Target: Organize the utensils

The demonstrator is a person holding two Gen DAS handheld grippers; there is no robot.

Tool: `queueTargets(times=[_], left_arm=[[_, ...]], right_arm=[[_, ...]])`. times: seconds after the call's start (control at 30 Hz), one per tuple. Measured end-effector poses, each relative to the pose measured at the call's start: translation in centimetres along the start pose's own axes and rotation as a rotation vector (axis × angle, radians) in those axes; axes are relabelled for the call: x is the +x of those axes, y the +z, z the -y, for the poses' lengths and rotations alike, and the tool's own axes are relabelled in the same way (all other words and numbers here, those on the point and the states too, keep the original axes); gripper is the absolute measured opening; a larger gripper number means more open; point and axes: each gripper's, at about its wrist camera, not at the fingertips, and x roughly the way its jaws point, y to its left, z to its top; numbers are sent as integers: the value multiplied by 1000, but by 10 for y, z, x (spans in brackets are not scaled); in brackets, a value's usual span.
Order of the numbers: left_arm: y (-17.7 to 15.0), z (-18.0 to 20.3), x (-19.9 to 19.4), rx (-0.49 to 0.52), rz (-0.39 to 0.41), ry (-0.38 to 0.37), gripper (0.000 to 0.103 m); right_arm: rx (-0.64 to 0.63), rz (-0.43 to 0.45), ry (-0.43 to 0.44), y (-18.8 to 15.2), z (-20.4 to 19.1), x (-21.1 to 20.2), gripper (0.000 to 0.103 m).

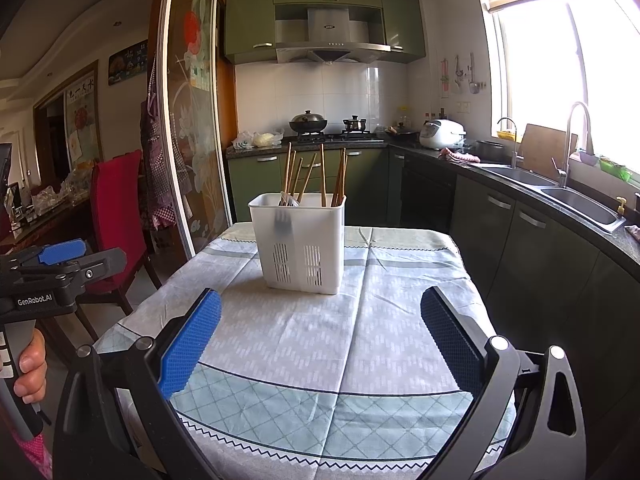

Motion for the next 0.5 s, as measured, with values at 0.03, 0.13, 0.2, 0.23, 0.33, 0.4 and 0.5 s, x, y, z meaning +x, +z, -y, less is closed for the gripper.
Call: queueTargets(times=[0.03, 0.13, 0.2, 0.23, 0.33, 0.4, 0.5], left_arm=[[0, 0, 0, 4, 7, 4, 96], [-1, 0, -2, 6, 21, 9, 96], [0, -2, -3, 3, 29, 2, 96], [0, -2, -3, 8, 31, 9, 96], [0, -1, -4, 17, 31, 13, 96], [0, -1, -3, 15, 28, 19, 96], [0, -3, -1, 5, 18, 15, 96]], right_arm=[[-1, -1, 0, 0, -1, 0, 98], [-2, -4, 1, -1, 1, 2, 98], [-3, -5, 2, -1, 1, 2, 98], [-3, -6, 2, -2, 1, 3, 98], [-2, -5, 2, -2, 1, 3, 98], [-2, -6, 2, -2, 1, 3, 98], [-1, -10, 4, -3, 3, 4, 98]])
